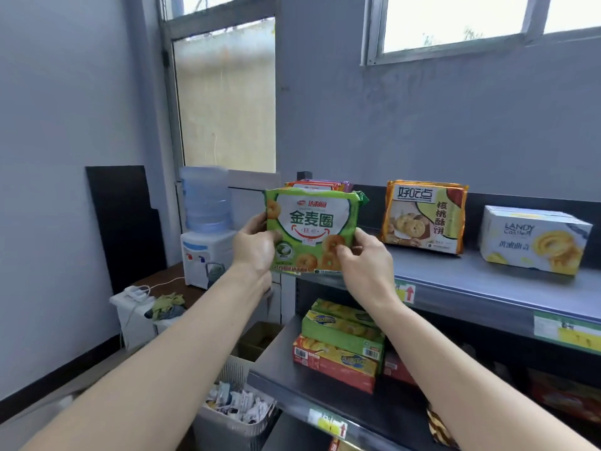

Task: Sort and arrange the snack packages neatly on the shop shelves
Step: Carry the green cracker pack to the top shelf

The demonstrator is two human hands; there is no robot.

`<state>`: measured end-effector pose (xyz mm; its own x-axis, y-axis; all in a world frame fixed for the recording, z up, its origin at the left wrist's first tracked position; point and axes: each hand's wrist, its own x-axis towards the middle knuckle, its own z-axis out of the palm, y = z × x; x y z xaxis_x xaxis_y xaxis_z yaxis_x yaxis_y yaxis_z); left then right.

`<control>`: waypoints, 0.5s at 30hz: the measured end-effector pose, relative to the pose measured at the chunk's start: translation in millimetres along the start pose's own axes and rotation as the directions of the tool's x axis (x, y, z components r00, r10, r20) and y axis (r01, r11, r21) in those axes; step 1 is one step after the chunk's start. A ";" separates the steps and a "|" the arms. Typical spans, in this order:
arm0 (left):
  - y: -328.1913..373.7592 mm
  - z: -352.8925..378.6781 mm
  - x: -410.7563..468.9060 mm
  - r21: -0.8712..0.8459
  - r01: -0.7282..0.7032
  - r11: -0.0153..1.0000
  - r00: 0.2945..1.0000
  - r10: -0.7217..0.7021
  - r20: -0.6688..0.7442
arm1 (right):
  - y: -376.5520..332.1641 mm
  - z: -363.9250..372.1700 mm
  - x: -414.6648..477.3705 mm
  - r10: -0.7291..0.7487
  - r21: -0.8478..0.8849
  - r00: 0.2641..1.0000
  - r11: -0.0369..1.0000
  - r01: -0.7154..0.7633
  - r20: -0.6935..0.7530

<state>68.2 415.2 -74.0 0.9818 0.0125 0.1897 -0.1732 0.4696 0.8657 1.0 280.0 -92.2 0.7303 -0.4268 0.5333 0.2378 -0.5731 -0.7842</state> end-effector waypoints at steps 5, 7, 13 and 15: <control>5.7 4.5 48.8 0.016 -0.021 1.000 0.998 0.020 0.056 | 0.7 22.0 38.9 -0.034 -0.061 0.999 0.998 0.034 -0.006; 2.7 4.0 72.3 0.005 -0.007 1.000 0.996 0.007 0.094 | 2.2 32.6 55.0 -0.034 -0.107 0.999 0.994 0.032 -0.017; -13.0 -3.6 141.8 0.060 0.035 0.998 0.979 -0.046 0.196 | 10.8 78.7 87.8 0.058 -0.170 0.997 0.983 -0.065 -0.042; -18.5 -5.6 161.4 0.093 0.052 0.994 0.972 -0.072 0.224 | 13.4 92.7 96.2 0.103 -0.189 0.993 0.976 -0.110 -0.051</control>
<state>230.3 413.5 -62.0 0.9491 -0.2193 0.2261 -0.1288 0.3851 0.9139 133.8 296.2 -80.7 0.7174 -0.5183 0.4654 0.0301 -0.6444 -0.7641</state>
